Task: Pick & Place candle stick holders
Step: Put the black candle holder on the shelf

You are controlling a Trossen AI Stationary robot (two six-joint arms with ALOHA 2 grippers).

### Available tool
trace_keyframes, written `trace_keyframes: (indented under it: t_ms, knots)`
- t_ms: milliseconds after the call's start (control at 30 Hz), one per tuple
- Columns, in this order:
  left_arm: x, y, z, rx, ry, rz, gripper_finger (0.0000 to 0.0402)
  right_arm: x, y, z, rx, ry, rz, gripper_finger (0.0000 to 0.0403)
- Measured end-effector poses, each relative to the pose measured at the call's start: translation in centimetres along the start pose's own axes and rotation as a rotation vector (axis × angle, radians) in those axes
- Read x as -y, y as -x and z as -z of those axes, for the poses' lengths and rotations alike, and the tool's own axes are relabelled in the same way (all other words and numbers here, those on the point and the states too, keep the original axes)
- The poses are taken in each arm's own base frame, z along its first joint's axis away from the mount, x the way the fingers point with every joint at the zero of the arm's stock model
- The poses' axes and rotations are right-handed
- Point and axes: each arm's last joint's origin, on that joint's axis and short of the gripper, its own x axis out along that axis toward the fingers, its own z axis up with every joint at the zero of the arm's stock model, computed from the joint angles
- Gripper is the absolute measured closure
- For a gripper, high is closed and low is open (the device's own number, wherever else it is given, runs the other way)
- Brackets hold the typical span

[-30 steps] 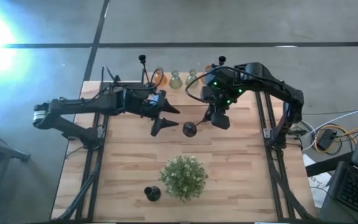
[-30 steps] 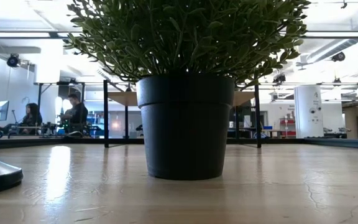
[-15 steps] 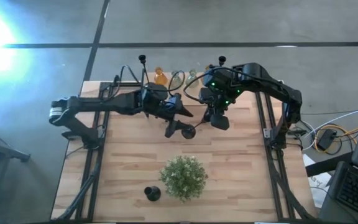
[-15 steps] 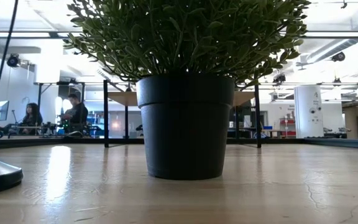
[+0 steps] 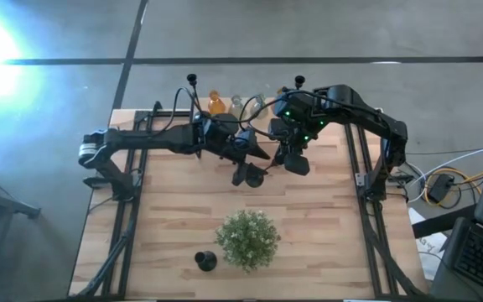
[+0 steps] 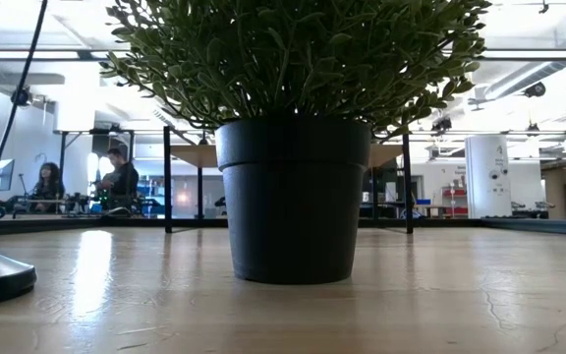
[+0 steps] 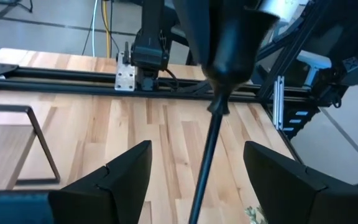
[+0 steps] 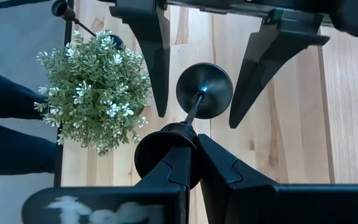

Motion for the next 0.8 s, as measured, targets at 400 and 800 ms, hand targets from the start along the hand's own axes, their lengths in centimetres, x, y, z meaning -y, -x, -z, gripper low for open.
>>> trace_keyframes:
  t_ms: [400,800]
  knots:
    - [-0.17,-0.53,0.05,0.030,-0.004,0.012,0.0230,0.02,0.01,0.00,0.000,0.000,0.001,0.0392]
    - [-0.12,-0.55,0.07,0.031,-0.013,0.020,0.0386,0.03,0.00,0.02,-0.002,0.002,-0.002,0.0392]
